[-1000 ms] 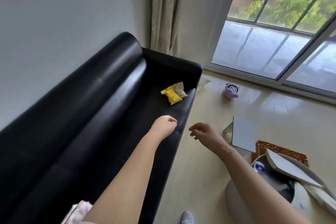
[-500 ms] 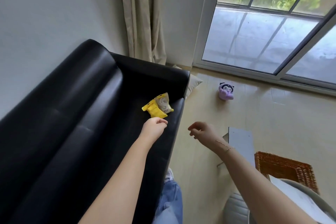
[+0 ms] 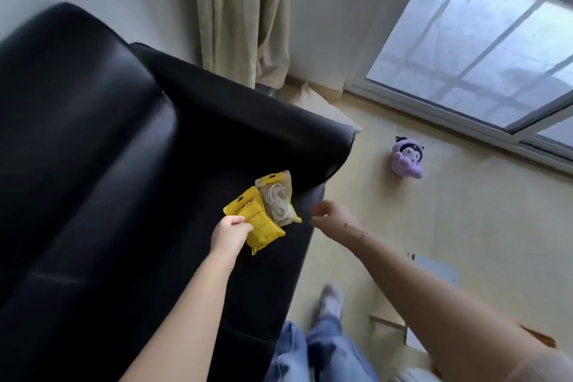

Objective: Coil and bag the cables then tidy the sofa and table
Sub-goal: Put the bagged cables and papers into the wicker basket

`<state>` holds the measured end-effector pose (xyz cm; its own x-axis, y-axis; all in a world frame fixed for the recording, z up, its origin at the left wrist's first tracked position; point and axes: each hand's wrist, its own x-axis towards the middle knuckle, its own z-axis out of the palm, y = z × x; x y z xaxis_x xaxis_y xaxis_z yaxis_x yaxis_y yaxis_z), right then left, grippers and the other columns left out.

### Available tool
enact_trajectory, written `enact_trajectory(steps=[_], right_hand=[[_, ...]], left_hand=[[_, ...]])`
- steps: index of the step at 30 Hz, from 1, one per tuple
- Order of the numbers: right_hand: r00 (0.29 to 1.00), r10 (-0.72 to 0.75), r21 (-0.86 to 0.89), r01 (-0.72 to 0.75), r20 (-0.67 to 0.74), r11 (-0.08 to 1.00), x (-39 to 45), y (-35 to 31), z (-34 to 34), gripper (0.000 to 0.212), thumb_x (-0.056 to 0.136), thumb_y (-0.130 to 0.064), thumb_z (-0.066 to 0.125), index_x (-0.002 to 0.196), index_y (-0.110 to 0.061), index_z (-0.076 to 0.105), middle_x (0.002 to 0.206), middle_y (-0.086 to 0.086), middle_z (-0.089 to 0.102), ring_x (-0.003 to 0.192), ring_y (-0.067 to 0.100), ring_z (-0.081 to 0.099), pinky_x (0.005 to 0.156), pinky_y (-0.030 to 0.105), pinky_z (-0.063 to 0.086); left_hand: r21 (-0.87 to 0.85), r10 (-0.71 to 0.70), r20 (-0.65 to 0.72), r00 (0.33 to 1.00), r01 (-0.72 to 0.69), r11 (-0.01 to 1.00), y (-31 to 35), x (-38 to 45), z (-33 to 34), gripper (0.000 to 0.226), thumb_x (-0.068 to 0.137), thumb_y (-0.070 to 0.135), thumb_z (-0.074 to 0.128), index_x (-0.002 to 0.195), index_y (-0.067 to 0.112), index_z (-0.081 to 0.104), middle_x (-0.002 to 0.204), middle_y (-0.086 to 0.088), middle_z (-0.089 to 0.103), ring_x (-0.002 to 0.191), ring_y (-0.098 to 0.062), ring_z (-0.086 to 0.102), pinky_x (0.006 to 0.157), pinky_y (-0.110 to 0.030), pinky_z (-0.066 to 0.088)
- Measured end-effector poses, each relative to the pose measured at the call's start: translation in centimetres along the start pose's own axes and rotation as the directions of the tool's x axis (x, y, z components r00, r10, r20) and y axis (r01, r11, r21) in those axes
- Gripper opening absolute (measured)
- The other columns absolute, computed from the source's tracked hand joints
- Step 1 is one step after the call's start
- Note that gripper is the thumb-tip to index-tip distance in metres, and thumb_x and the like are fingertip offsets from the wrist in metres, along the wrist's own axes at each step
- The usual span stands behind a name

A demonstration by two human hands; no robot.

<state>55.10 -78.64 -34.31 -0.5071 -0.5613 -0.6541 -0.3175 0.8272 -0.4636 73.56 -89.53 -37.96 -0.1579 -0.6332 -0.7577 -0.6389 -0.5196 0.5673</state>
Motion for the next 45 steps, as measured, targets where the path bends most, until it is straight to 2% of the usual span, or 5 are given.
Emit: enact_trajectory(steps=[14, 20, 23, 32, 45], right_hand=[[0.952, 0.211, 0.097, -0.237, 0.222, 0.967, 22.2, 3.3, 9.7, 0.073, 0.076, -0.044, 0.076, 0.133, -0.014, 0.044, 0.121, 0.004, 0.059, 0.109, 0.022, 0.059, 0.081, 0.033, 0.051], [0.939, 0.237, 0.226, -0.294, 0.25, 0.929, 23.7, 3.5, 11.5, 0.058, 0.073, -0.042, 0.079, 0.119, -0.015, 0.054, 0.114, 0.001, 0.064, 0.107, 0.023, 0.062, 0.086, 0.033, 0.052], [0.949, 0.161, 0.304, -0.243, 0.272, 0.921, 22.6, 3.4, 10.5, 0.035, 0.077, -0.03, 0.077, 0.105, -0.017, 0.061, 0.104, 0.002, 0.068, 0.099, 0.022, 0.065, 0.083, 0.033, 0.055], [0.986, -0.034, 0.418, -0.039, 0.166, 0.908, 15.1, 1.6, -0.5, 0.042, 0.077, -0.034, 0.079, 0.112, -0.018, 0.062, 0.101, -0.003, 0.07, 0.091, 0.013, 0.068, 0.075, 0.027, 0.056], [0.992, -0.011, 0.707, 0.097, -0.125, 0.701, 8.2, 5.1, -26.5, 0.032, 0.084, -0.015, 0.074, 0.114, -0.013, 0.065, 0.105, 0.003, 0.072, 0.096, 0.016, 0.068, 0.085, 0.031, 0.054]], left_hand=[[-0.192, -0.363, -0.049, 0.93, 0.348, 0.918, -4.9, 15.5, 6.8, 0.088, 0.076, 0.044, 0.081, 0.145, 0.016, 0.035, 0.141, -0.006, 0.049, 0.126, -0.029, 0.051, 0.1, -0.042, 0.045], [-0.254, -0.449, -0.055, 0.892, 0.422, 0.87, -4.4, 16.6, 8.4, 0.061, 0.08, 0.048, 0.076, 0.124, 0.012, 0.053, 0.128, -0.01, 0.058, 0.11, -0.03, 0.056, 0.086, -0.038, 0.044], [-0.328, -0.428, 0.027, 0.904, 0.412, 0.85, -3.8, 15.1, 8.4, 0.047, 0.081, 0.049, 0.074, 0.112, 0.017, 0.059, 0.119, -0.006, 0.063, 0.101, -0.025, 0.057, 0.083, -0.035, 0.042], [-0.352, -0.219, 0.085, 0.972, 0.235, 0.906, 5.8, 5.8, 7.2, 0.035, 0.087, 0.043, 0.069, 0.111, 0.023, 0.052, 0.105, 0.003, 0.062, 0.091, -0.015, 0.054, 0.082, -0.034, 0.039], [-0.254, 0.132, 0.178, 0.975, -0.084, 0.963, 29.4, -5.9, 17.5, 0.04, 0.086, 0.032, 0.073, 0.119, 0.016, 0.058, 0.1, 0.001, 0.069, 0.086, -0.014, 0.067, 0.066, -0.026, 0.053]])
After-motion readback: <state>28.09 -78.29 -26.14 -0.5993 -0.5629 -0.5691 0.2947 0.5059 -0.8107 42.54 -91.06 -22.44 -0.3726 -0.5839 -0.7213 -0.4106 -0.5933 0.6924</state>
